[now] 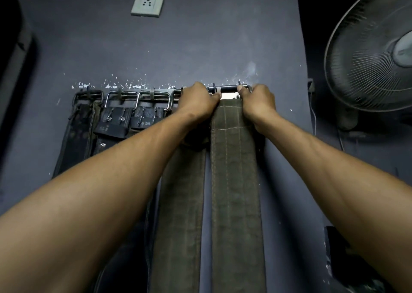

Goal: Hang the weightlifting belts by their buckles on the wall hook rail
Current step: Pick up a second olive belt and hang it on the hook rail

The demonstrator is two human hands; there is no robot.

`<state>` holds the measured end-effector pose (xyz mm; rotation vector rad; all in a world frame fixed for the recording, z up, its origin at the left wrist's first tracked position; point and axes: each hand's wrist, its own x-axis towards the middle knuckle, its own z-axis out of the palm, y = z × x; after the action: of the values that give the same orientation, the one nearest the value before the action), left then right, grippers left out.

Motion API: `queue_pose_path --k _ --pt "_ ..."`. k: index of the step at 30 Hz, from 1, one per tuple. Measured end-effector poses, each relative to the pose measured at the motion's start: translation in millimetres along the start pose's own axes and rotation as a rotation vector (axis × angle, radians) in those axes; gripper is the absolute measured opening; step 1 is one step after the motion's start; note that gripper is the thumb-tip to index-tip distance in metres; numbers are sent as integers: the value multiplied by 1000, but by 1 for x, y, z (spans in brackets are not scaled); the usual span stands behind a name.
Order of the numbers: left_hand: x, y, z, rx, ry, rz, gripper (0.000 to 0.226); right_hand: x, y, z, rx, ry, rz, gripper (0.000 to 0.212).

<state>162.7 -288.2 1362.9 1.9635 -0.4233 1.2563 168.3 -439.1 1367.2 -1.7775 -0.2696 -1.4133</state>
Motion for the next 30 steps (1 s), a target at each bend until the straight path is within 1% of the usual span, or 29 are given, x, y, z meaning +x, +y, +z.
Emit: queue_pose_path --k 3,5,7,9,13,18,22,24,28,30 --pt "-10 2 1 128 5 59 45 -3 7 0 -8 -7 -33 30" --pt "-20 -2 8 162 56 107 45 -6 11 2 6 -1 -28 34" --pt "-30 -9 16 91 126 160 45 -7 13 2 16 -5 -14 36" --pt "-33 -14 18 45 149 206 45 -8 13 3 3 -16 -11 33" --pt "-27 -24 8 90 124 209 48 -9 9 8 5 -46 -12 32" --pt "-38 -31 7 106 96 230 52 -16 4 12 16 -54 9 38" --pt "-47 -29 3 90 57 225 56 -18 3 4 6 -97 -3 30" --pt "-44 -34 1 85 40 229 57 -18 5 2 -1 -117 -21 29" --pt "-38 -40 -8 -28 73 230 41 -21 9 2 -7 -92 -32 31" --pt "-31 -40 -14 29 83 235 40 -22 10 3 -10 -65 -37 32"
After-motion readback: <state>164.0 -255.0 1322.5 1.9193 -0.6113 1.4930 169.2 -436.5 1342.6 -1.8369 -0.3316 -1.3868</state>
